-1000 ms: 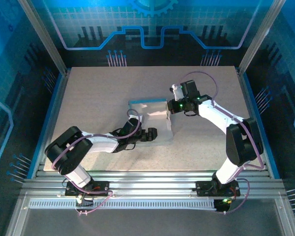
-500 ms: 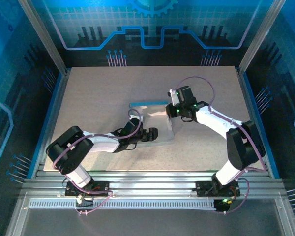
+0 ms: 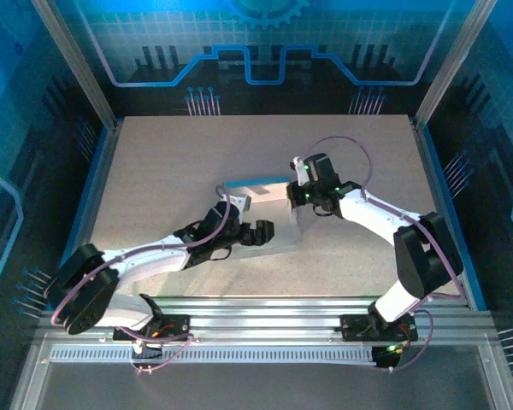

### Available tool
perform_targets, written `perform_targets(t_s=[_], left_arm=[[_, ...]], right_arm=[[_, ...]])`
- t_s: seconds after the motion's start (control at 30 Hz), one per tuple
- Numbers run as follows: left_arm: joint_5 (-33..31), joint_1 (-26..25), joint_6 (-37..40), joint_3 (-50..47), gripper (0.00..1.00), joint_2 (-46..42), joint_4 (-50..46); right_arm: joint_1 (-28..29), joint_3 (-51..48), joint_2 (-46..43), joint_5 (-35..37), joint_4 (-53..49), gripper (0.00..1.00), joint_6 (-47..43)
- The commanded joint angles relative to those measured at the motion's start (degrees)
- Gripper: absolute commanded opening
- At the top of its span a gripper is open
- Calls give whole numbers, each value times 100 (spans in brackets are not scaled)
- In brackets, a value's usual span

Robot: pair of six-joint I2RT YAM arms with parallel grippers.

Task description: Fold the paper box

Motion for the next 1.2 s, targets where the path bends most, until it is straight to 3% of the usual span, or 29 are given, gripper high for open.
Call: perform_targets(t_s=[0.0,0.1,0.3,0.53,0.7,0.97,1.17], left_arm=[[339,-24,449,566,99,-357,-999],[458,67,658,1016,99,-546,-1467],[1313,954,838,2060,99,-268,-2367],[1611,1749,828,2739,99,162,-2824],[2081,2430,461,2551,99,260,-2439],[2098,2953,365,2374,99,571,-2340],[2726,3325,194,2313,99,997,-1808]], right_arm=[[88,-75,141,-62,-135,9,-187],[90,-21,160,-92,-127,10,-311],[113,-29,207,-293,90,10,-484],[149,234,460,-503,161,10,-663],[223,440,685,-730,263,11,-770],[457,922,1085,-965,205,12,-939],[597,1080,1230,-1089,195,13,-1008]])
